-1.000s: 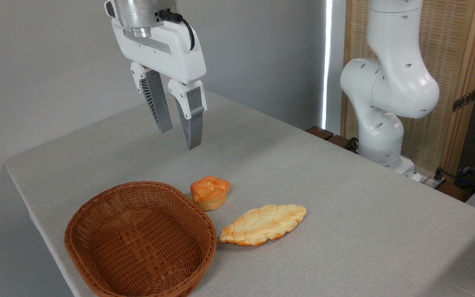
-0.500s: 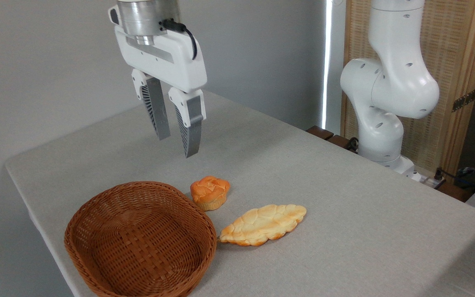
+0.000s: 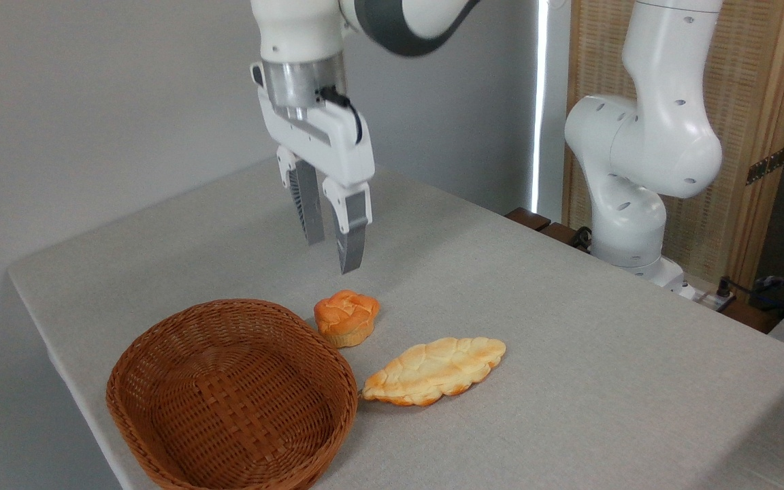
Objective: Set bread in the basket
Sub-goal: 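Move the open gripper over the round orange bun and lower it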
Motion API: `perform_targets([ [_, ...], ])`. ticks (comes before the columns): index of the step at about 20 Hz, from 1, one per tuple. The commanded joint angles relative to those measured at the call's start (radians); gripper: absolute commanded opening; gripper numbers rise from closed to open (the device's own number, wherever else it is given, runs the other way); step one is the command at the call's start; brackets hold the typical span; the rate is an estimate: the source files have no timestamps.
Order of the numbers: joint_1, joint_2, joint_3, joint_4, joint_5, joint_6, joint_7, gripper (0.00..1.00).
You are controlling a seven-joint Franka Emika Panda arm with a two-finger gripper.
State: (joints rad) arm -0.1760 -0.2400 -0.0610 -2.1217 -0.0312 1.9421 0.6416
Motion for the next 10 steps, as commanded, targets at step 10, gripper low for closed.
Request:
perform_targets([
  [10, -0.017, 0.013, 0.000, -0.142, 0.005, 0.184, 0.003, 1.00],
])
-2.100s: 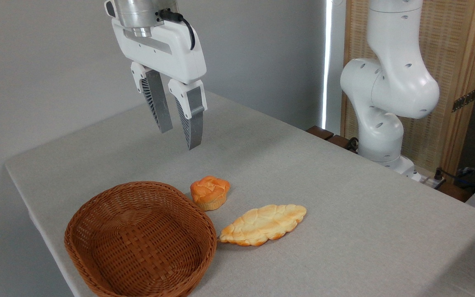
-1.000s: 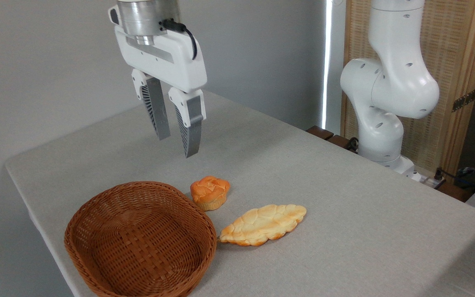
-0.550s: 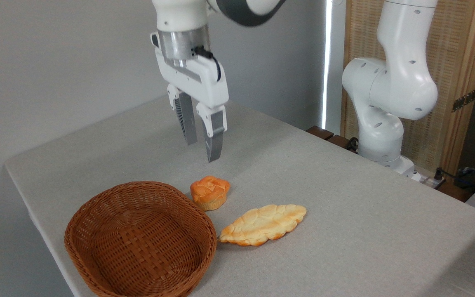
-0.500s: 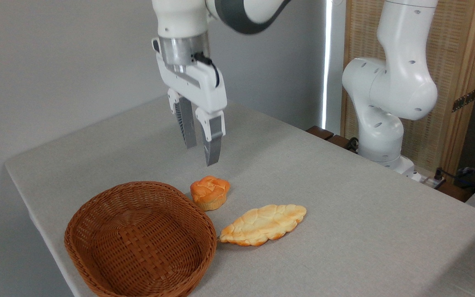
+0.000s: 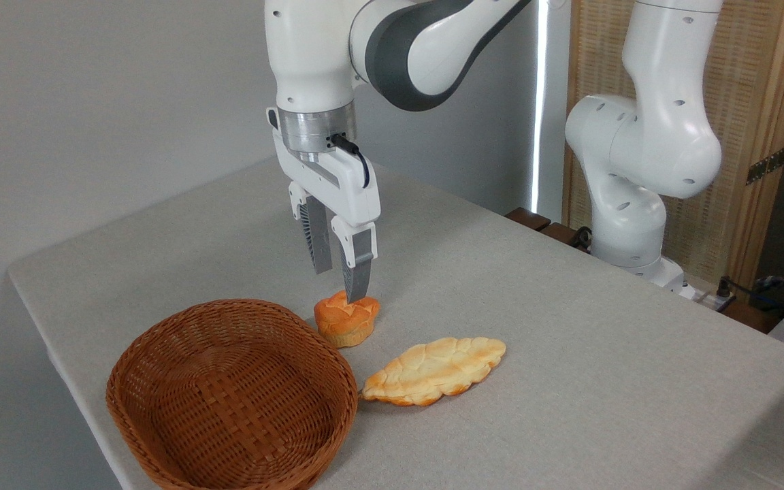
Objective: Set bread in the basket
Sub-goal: 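Move the open gripper over the round orange bun and lower it, then close the gripper on the round orange bun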
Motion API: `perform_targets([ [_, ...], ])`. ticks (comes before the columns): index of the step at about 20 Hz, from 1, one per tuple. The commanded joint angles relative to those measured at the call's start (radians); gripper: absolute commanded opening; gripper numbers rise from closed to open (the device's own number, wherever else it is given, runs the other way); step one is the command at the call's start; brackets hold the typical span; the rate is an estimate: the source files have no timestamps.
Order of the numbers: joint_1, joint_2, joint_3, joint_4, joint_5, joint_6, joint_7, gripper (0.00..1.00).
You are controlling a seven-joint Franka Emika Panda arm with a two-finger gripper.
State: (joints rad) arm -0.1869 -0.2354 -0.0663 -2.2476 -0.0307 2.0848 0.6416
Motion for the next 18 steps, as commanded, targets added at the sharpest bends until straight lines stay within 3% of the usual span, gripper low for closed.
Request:
perform_targets([
  [1, -0.006, 0.014, 0.005, -0.020, 0.005, 0.047, 0.003, 1.00],
  [11, -0.006, 0.024, 0.005, -0.047, 0.052, 0.080, 0.023, 1.00],
  [18, -0.020, 0.047, 0.005, -0.075, 0.052, 0.126, 0.023, 1.00],
])
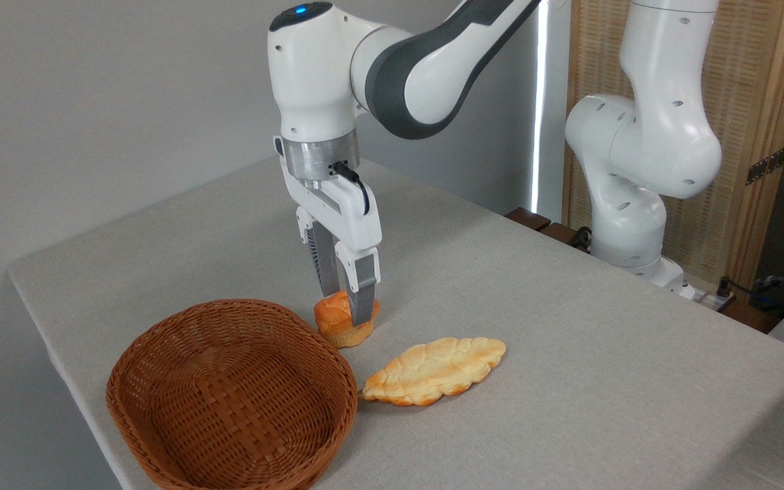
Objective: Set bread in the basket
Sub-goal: 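Close the gripper on the round orange bun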
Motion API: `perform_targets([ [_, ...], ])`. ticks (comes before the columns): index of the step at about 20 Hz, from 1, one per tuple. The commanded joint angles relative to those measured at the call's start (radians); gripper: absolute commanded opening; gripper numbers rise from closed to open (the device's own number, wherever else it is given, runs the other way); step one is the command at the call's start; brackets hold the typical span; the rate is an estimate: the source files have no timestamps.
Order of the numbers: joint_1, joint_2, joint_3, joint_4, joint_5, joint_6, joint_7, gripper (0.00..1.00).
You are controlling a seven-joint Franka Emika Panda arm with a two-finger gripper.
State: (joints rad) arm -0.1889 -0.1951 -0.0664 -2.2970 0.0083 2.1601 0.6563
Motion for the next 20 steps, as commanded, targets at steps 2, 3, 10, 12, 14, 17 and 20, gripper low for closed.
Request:
perform_targets([
  [2, -0.020, 0.012, 0.005, -0.033, 0.013, 0.060, 0.008, 1.00],
  [3, -0.020, 0.016, 0.005, -0.035, 0.013, 0.064, 0.008, 1.00],
  [10, -0.020, 0.019, 0.005, -0.045, 0.012, 0.090, 0.078, 0.52],
  [12, -0.020, 0.019, 0.005, -0.045, 0.012, 0.090, 0.080, 0.52],
  [14, -0.020, 0.019, 0.005, -0.045, 0.012, 0.087, 0.080, 0.52],
  [17, -0.020, 0.019, 0.005, -0.045, 0.012, 0.084, 0.080, 0.52],
  [20, -0.020, 0.019, 0.005, -0.045, 0.012, 0.084, 0.082, 0.52],
])
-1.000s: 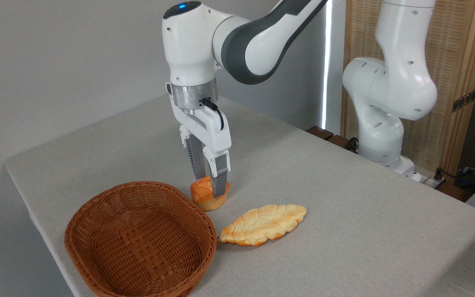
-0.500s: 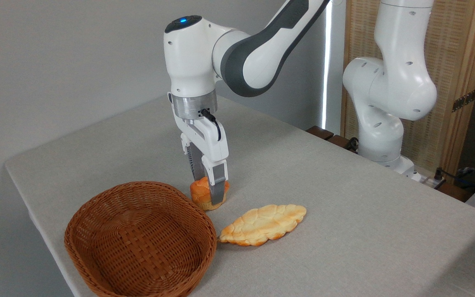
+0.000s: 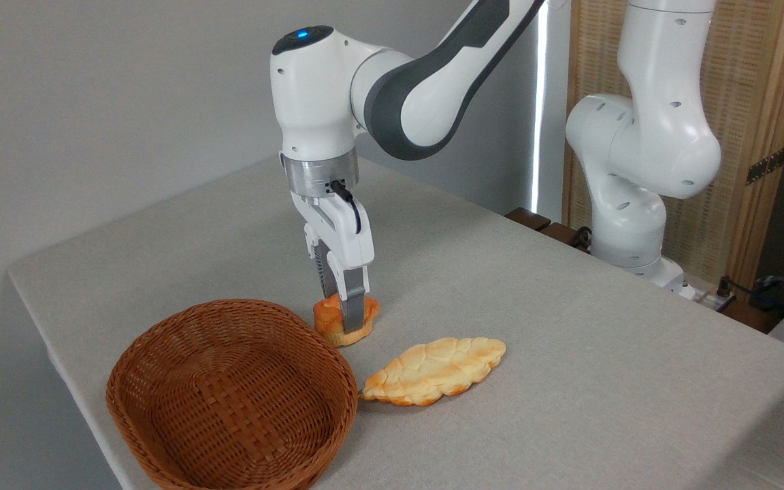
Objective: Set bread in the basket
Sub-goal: 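Close the gripper on the round orange bun, then lift the bun and carry it over the wicker basket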
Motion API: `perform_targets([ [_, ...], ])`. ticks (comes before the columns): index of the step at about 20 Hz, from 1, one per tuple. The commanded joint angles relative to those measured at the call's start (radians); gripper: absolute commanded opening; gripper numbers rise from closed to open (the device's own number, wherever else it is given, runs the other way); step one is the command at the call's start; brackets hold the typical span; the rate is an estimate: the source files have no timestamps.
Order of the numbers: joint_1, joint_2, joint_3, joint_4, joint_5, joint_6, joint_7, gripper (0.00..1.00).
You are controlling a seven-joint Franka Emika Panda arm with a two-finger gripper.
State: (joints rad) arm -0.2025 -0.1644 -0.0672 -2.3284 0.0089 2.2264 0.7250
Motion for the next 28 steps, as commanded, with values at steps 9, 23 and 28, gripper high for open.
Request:
perform_targets([
  [9, -0.006, -0.063, 0.004, 0.017, -0.003, -0.086, 0.004, 0.52],
  [23, 0.012, 0.126, 0.026, 0.437, -0.185, -0.218, -0.048, 0.50],
  [28, 0.035, 0.262, 0.035, 0.578, -0.179, -0.203, -0.036, 0.52],
])
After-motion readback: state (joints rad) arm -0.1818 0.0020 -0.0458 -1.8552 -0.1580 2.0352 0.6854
